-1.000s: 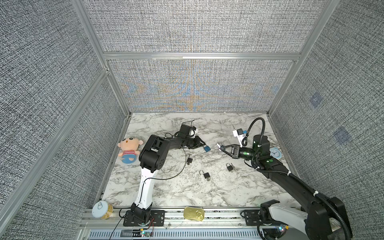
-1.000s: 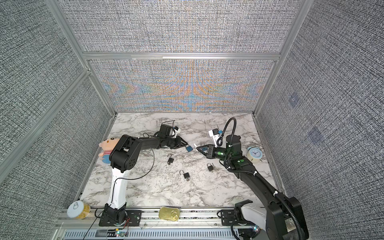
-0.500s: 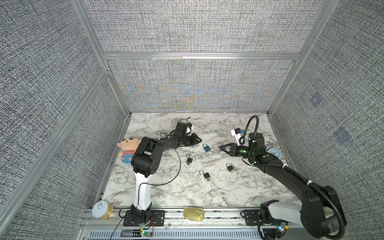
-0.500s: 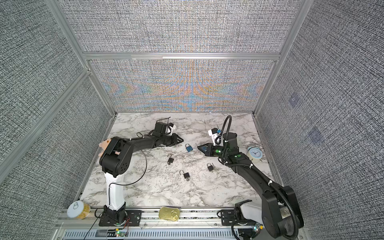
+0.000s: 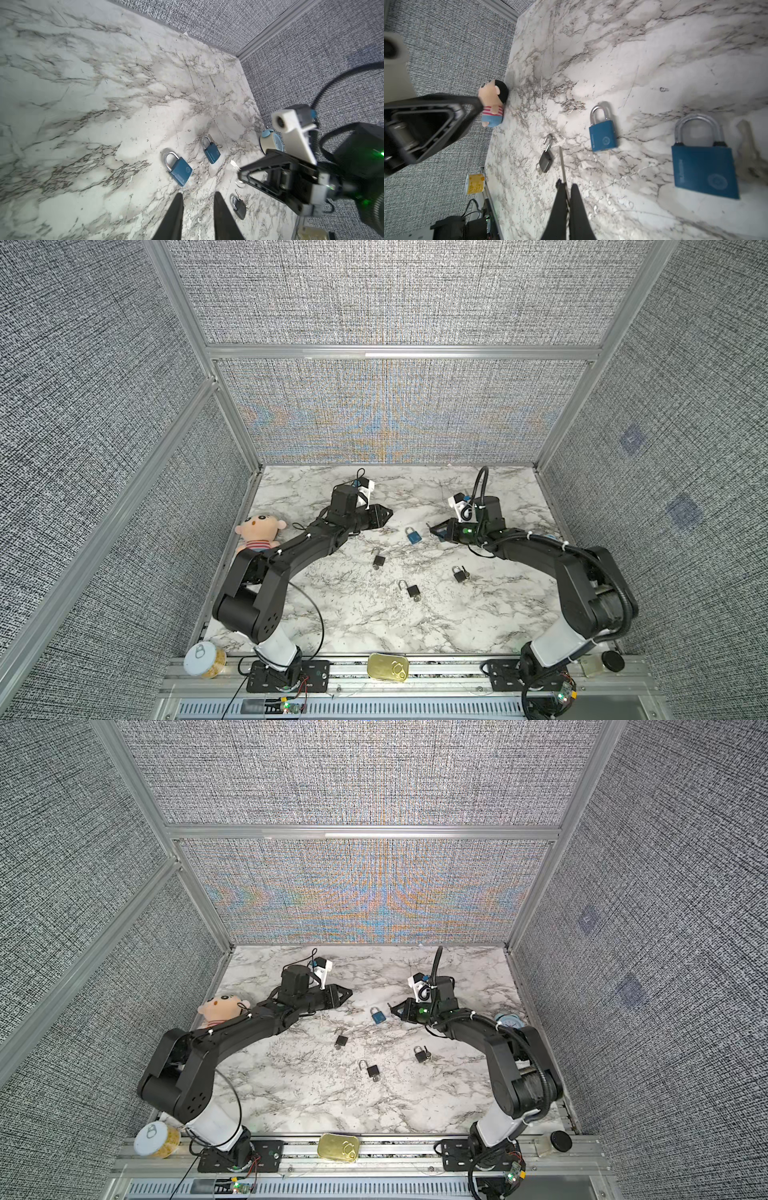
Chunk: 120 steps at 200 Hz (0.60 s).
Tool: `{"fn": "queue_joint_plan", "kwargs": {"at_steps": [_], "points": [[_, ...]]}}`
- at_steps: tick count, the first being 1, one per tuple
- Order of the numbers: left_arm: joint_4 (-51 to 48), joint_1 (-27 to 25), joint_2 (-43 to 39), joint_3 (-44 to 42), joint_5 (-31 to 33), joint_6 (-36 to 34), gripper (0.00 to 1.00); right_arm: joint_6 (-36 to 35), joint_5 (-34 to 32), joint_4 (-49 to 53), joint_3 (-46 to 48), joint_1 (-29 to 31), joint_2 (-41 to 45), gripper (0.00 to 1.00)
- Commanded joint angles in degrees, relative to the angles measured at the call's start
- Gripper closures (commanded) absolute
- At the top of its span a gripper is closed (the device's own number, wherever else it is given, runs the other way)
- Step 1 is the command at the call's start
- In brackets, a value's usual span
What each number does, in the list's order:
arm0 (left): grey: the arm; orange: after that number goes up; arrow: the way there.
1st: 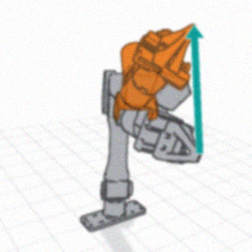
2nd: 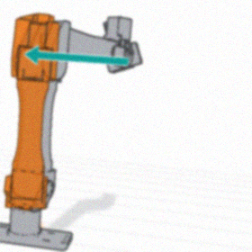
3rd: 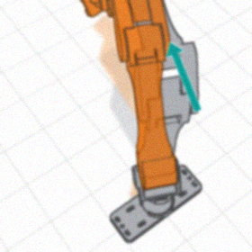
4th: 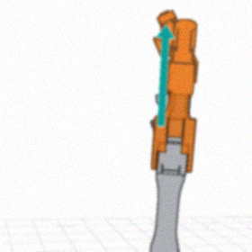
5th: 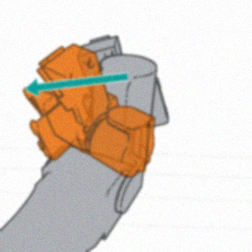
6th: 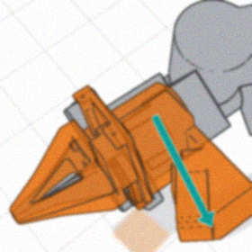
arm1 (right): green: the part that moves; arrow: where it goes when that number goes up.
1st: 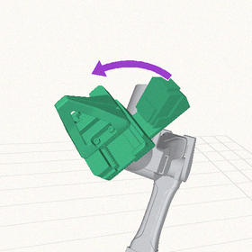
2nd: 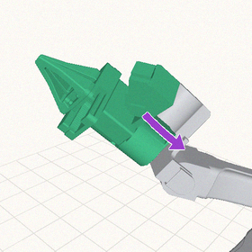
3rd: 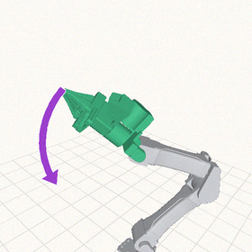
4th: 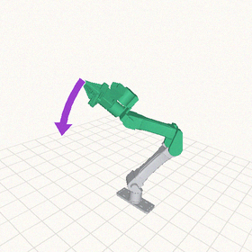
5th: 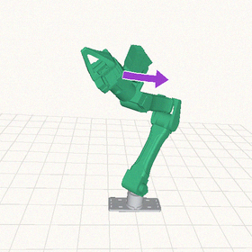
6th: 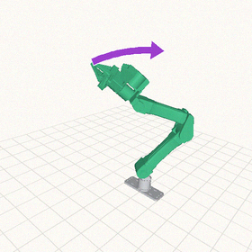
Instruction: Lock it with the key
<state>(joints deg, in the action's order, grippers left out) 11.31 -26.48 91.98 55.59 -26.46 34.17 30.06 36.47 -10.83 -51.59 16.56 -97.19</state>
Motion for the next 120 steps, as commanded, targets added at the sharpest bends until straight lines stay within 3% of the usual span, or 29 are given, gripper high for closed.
{"fn": "queue_joint_plan", "kwargs": {"at_steps": [1,50,120], "points": [[2.6,0.1,-3.2,-2.4,2.0,-1.6,0.70,-0.7,-1.1,-1.8,-3.0,0.1,-3.6,1.00],[4.2,0.1,-7.8,-6.7,1.5,-2.5,0.68,1.7,-1.4,-4.4,-7.7,0.0,-12.8,1.00],[3.6,0.1,-5.6,-6.2,0.1,-3.4,0.68,3.1,-1.2,-5.0,-11.0,0.0,-18.9,1.00]]}}
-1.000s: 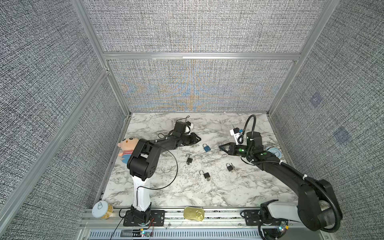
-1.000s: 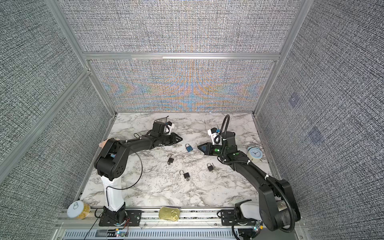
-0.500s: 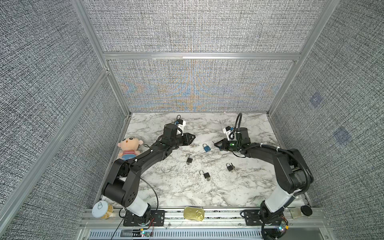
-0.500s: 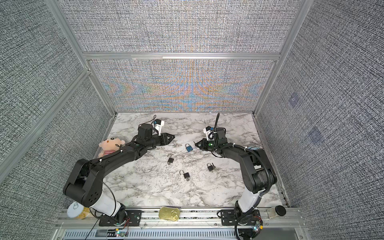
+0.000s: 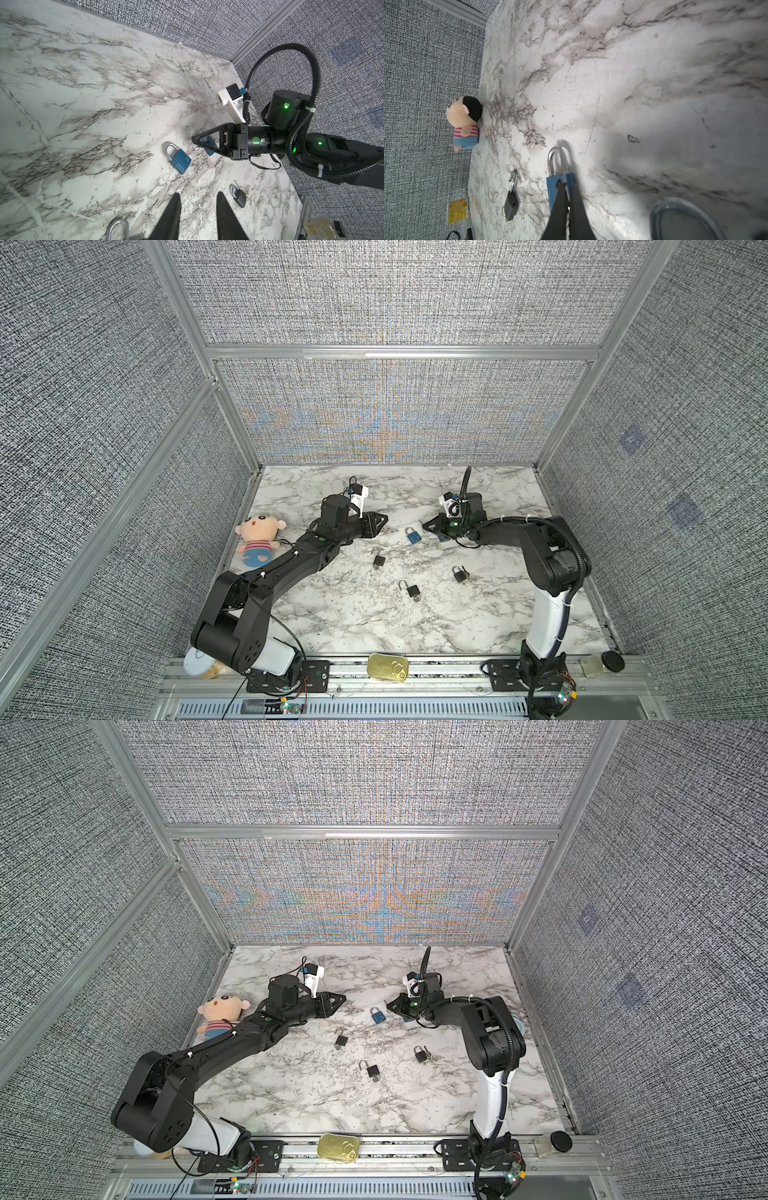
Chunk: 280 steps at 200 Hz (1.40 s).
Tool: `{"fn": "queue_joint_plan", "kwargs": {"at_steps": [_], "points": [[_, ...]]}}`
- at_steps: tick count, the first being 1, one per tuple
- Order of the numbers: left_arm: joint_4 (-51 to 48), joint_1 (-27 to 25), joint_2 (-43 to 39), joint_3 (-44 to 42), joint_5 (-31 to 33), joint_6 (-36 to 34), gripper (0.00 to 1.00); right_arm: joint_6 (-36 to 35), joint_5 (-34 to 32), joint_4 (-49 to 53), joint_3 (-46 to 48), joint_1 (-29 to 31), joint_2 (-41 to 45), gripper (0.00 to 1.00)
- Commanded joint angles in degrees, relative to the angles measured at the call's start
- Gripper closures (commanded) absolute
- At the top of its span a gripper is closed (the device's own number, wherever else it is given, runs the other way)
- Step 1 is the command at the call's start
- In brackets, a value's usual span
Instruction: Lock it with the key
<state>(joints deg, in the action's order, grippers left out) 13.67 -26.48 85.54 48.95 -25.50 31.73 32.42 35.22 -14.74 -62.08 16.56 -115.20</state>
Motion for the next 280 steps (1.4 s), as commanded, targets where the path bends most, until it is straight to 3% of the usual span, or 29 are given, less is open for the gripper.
{"fn": "queue_joint_plan", "kwargs": {"at_steps": [1,48,108,151,280], "points": [[1.3,0.1,0.8,0.4,-0.8,-0.9,0.68,0.8,0.0,-1.1,-0.6,0.0,-1.0,1.00],[1.3,0.1,2.3,0.9,-1.3,-1.3,0.68,1.6,0.4,-1.2,-1.0,0.1,-2.8,0.99],[1.4,0.1,2.7,0.9,-1.7,-1.3,0.68,1.9,0.2,-1.1,-0.3,0.5,-2.5,0.87],[1.4,0.1,2.1,0.6,-1.7,-1.3,0.68,2.0,0.0,-0.9,0.3,0.6,-1.3,0.85],[-1.4,0.1,-2.1,-0.9,0.8,-2.2,0.68,1.9,-4.9,1.4,7.5,3.5,10.3,0.81]]}}
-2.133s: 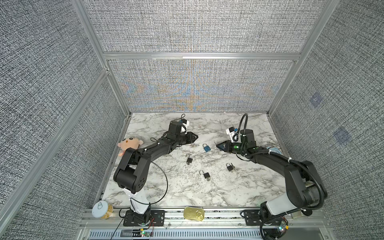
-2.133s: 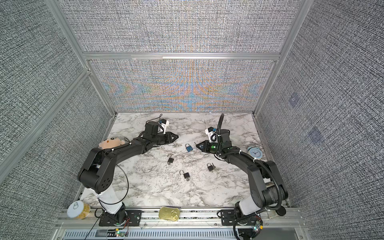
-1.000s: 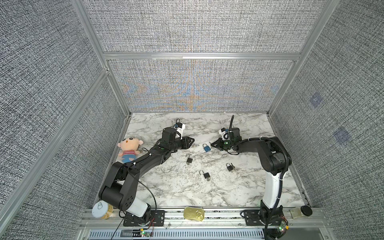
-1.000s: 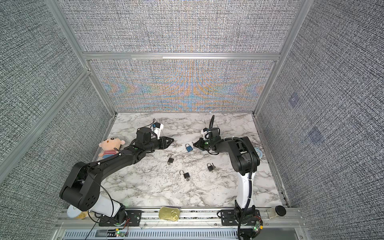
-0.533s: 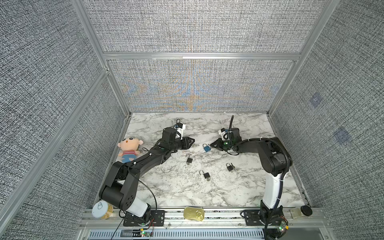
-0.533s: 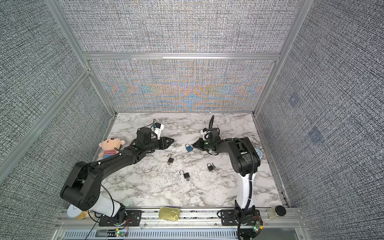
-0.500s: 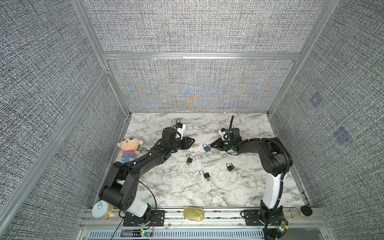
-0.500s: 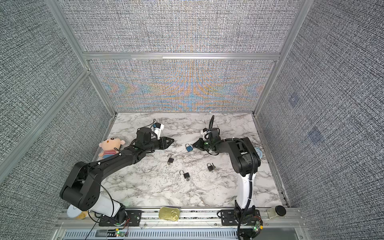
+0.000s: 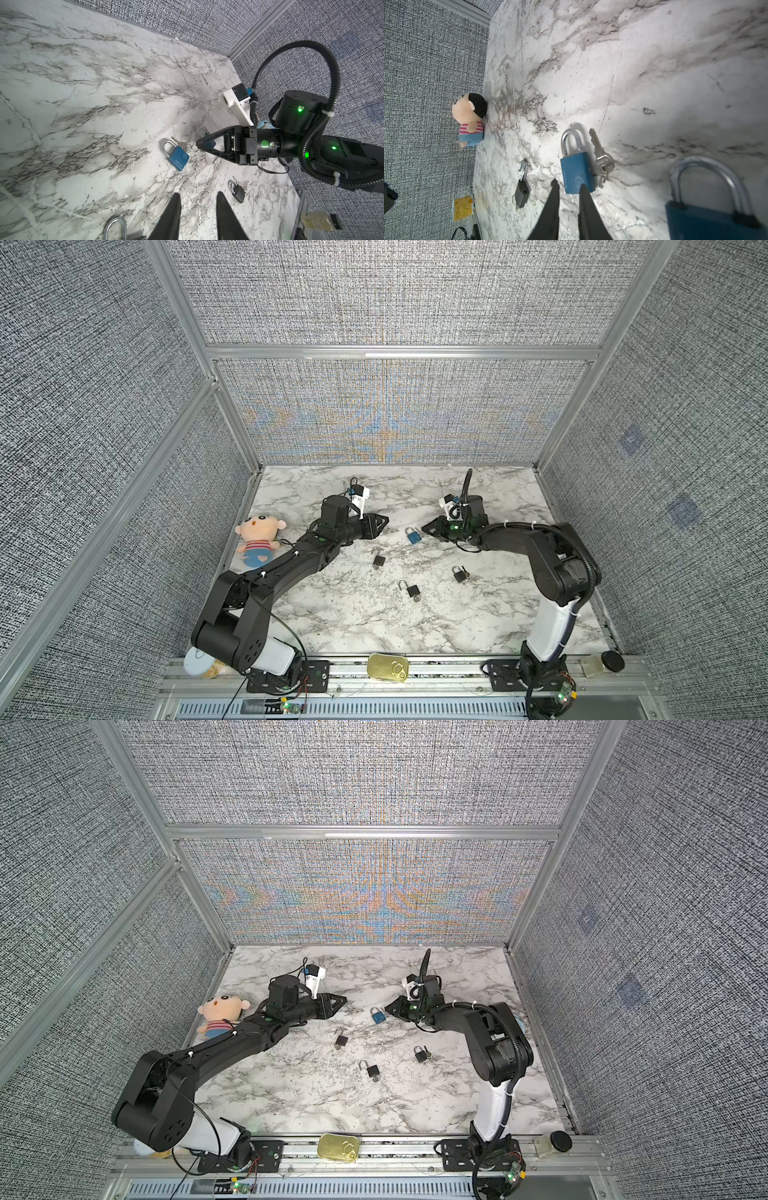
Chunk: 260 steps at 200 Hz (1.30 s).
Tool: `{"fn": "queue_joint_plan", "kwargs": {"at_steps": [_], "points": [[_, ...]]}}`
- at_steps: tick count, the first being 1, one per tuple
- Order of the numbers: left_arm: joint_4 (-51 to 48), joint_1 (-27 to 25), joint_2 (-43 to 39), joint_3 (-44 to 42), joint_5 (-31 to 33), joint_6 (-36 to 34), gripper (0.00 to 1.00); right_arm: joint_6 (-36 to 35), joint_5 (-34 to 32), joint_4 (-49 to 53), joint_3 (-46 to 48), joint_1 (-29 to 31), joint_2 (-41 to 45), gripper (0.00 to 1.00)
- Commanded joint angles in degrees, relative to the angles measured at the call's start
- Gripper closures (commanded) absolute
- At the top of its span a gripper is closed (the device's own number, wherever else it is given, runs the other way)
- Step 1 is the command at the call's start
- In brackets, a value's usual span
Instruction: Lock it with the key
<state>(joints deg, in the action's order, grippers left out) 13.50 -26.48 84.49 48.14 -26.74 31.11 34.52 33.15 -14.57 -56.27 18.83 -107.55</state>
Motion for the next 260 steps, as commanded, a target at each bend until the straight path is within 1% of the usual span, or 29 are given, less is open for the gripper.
{"fn": "queue_joint_plan", "kwargs": {"at_steps": [1,17,35,40,66,93,118,150,170,180,221,260], "points": [[-1.3,0.1,-1.2,-0.1,2.1,-1.6,0.68,-0.2,-3.0,1.4,1.7,1.3,2.8,0.81],[-2.6,0.1,-2.5,-1.0,3.7,-2.7,0.68,-1.1,-5.5,4.2,2.8,3.2,5.5,0.81],[-4.7,0.1,-4.1,-0.9,6.1,-3.5,0.68,-3.6,-10.5,9.0,2.8,6.2,9.9,0.81],[-5.7,0.1,-4.5,-0.6,6.6,-3.9,0.68,-4.3,-12.0,10.1,4.7,7.1,11.3,0.81],[-7.6,0.1,-6.6,-0.4,7.5,-4.1,0.68,-7.3,-19.7,17.2,5.2,12.6,17.7,0.80],[-7.0,0.1,-8.7,-1.9,8.6,-3.4,0.68,-8.5,-24.4,22.9,5.7,17.0,22.8,0.80],[-9.6,0.1,-8.9,-1.2,8.9,-2.8,0.68,-8.5,-30.2,27.3,6.3,20.9,27.5,0.80],[-9.7,0.1,-10.6,-2.5,8.5,-1.9,0.68,-8.3,-34.5,31.3,7.0,25.3,31.8,0.79],[-10.3,0.1,-11.4,-3.4,9.2,-1.6,0.68,-8.2,-37.4,34.0,7.4,28.5,32.8,0.79],[-10.7,0.1,-11.7,-3.8,9.3,-1.4,0.68,-8.1,-37.8,34.6,8.0,29.7,32.8,0.78],[-9.0,0.1,-13.1,-7.3,9.0,0.1,0.68,-7.9,-38.1,36.2,9.2,32.9,30.4,0.67],[-8.2,0.1,-12.8,-8.3,8.8,0.5,0.68,-7.4,-38.7,36.1,8.4,34.5,25.6,0.60]]}}
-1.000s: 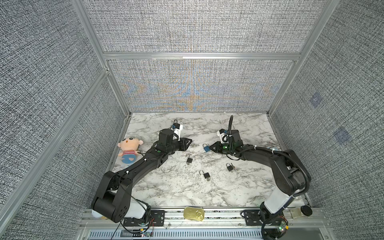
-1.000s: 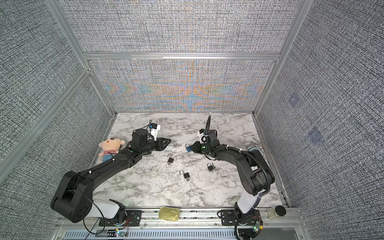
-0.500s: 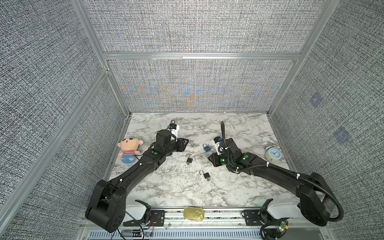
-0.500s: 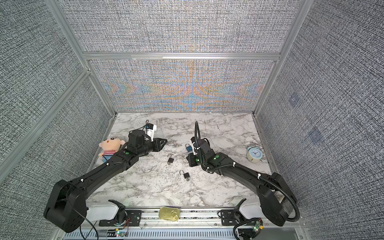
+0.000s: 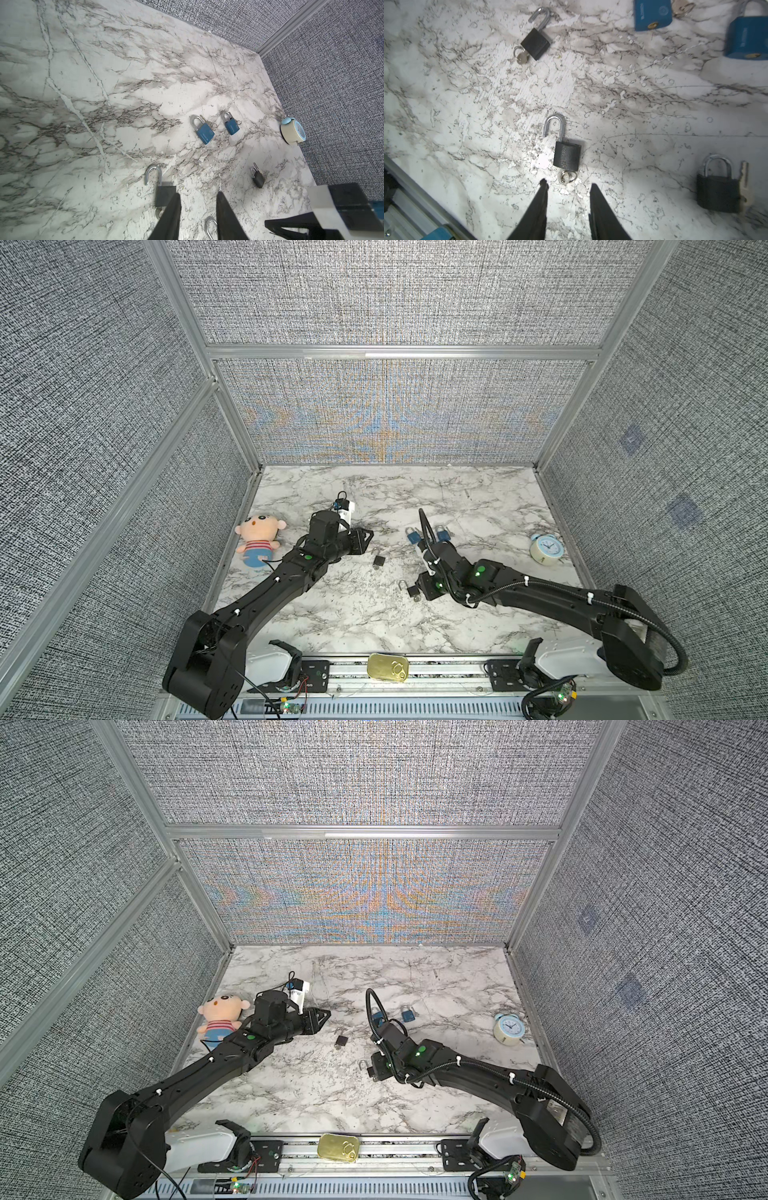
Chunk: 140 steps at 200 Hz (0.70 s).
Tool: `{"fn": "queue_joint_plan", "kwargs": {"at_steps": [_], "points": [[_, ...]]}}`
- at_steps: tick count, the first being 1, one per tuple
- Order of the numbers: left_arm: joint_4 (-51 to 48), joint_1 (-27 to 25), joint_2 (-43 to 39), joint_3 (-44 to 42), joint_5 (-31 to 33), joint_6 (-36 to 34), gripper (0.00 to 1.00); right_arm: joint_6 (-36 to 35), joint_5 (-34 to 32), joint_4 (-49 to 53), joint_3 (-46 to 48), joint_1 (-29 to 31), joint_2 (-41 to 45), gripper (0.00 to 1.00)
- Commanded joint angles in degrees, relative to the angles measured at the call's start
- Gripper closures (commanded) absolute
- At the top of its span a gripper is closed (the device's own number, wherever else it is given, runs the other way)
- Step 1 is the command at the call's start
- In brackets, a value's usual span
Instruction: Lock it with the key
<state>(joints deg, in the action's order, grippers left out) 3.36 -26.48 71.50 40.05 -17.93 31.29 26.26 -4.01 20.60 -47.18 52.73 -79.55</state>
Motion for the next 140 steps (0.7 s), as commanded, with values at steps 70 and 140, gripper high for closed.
{"fn": "queue_joint_plan", "kwargs": {"at_steps": [70,140], "points": [[3.5,0.1,0.9,-1.0,1.0,-0.2,0.68,-0.1,-2.8,1.2,-5.4,1.3,-12.0,0.54],[4.1,0.1,1.3,-1.5,1.3,0.1,0.68,0.5,-3.1,1.4,-7.7,2.7,-15.5,0.58]]}}
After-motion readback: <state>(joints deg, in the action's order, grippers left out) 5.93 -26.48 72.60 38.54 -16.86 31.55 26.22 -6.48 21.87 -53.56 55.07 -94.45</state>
